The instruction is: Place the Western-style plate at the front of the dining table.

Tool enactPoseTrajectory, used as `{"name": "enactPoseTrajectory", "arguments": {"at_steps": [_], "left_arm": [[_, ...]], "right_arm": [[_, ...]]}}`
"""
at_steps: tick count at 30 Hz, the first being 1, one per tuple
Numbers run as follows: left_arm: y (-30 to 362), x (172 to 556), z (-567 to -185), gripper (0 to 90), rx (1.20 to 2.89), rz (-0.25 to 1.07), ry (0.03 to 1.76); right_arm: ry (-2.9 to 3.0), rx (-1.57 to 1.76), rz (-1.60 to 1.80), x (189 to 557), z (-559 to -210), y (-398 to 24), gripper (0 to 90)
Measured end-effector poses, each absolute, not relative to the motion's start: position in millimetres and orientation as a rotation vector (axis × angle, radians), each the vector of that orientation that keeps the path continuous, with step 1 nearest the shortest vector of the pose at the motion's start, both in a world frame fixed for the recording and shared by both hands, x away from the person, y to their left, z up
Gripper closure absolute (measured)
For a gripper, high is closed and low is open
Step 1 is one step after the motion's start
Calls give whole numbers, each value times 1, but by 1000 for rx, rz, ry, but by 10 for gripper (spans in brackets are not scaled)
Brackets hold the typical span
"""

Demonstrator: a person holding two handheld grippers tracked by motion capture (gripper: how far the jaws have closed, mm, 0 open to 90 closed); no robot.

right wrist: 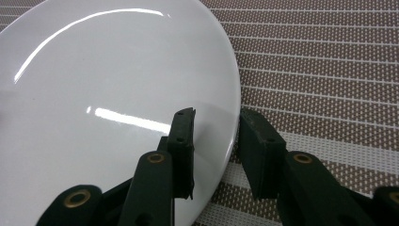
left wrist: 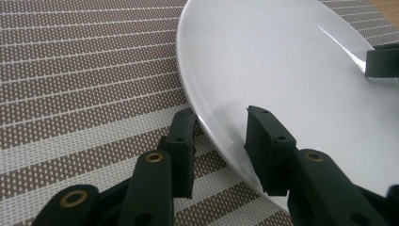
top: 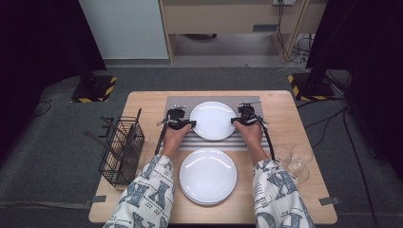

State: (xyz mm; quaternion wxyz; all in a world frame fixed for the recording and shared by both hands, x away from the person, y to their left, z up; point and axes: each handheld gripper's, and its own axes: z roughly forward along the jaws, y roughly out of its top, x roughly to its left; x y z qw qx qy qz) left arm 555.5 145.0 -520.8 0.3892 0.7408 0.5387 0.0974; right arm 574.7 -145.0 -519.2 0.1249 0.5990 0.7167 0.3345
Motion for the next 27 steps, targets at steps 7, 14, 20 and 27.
{"name": "enactPoseTrajectory", "arguments": {"at_steps": [7, 14, 20, 27], "left_arm": [[144, 556, -525, 587, 1908, 240, 1370], [139, 554, -524, 530, 1949, 310, 1350], [137, 553, -522, 455, 1937, 355, 1327], [138, 551, -516, 376, 1931, 386, 1313]], "right_arm": [[2090, 1738, 974, 575, -520, -143, 639], [2082, 1718, 998, 575, -523, -141, 591], [2067, 1734, 1034, 574, -525, -141, 555], [2024, 1727, 1065, 573, -520, -142, 463]]}}
